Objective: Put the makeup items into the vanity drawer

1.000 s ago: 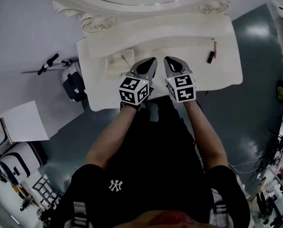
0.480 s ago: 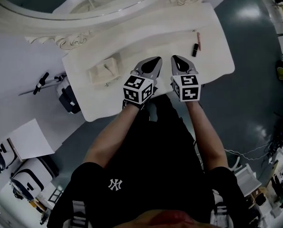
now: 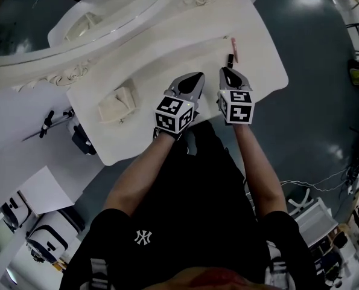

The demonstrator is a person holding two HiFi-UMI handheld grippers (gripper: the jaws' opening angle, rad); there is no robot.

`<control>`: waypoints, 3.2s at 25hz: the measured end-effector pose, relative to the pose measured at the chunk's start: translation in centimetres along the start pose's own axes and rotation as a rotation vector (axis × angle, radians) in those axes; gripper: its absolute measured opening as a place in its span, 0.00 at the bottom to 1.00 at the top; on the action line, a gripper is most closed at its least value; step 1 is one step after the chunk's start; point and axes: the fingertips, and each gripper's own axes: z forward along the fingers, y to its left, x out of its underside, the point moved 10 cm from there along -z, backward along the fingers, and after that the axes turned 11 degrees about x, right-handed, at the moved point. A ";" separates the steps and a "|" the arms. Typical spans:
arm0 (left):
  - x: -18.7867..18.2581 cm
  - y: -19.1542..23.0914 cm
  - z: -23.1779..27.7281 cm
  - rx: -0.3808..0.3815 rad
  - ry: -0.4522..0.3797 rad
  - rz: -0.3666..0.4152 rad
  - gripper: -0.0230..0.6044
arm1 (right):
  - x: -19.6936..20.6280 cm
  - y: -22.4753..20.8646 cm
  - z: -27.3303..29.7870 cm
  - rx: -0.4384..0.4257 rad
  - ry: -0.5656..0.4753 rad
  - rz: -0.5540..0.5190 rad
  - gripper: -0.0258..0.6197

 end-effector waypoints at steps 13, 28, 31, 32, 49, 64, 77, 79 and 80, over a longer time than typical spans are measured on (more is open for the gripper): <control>0.1 1.2 4.6 0.000 0.066 -0.021 0.04 | 1.1 -4.0 5.2 0.056 0.135 0.027 0.20; 0.2 2.4 6.3 -0.011 0.093 -0.045 0.04 | 2.0 -4.5 8.3 0.052 0.228 0.005 0.26; 0.3 2.4 6.5 -0.013 0.094 -0.049 0.04 | 2.2 -4.5 8.6 0.048 0.238 -0.005 0.26; 0.3 2.4 6.5 -0.015 0.094 -0.050 0.04 | 2.2 -4.5 8.7 0.046 0.244 -0.009 0.26; 1.1 2.3 4.3 -0.053 0.067 -0.066 0.04 | 2.8 -4.2 8.1 -0.013 0.217 -0.046 0.23; 1.7 0.8 -1.3 -0.079 -0.012 -0.052 0.04 | 0.5 0.8 3.6 -0.107 0.084 -0.082 0.23; 2.8 0.4 -9.3 -0.156 -0.088 -0.057 0.04 | 0.0 8.6 0.0 -0.208 0.026 -0.134 0.23; 2.9 0.4 -10.5 -0.172 -0.101 -0.057 0.04 | -0.1 10.0 -0.4 -0.229 0.016 -0.145 0.23; 3.0 0.4 -11.1 -0.178 -0.106 -0.057 0.04 | -0.1 10.7 -0.7 -0.238 0.010 -0.151 0.23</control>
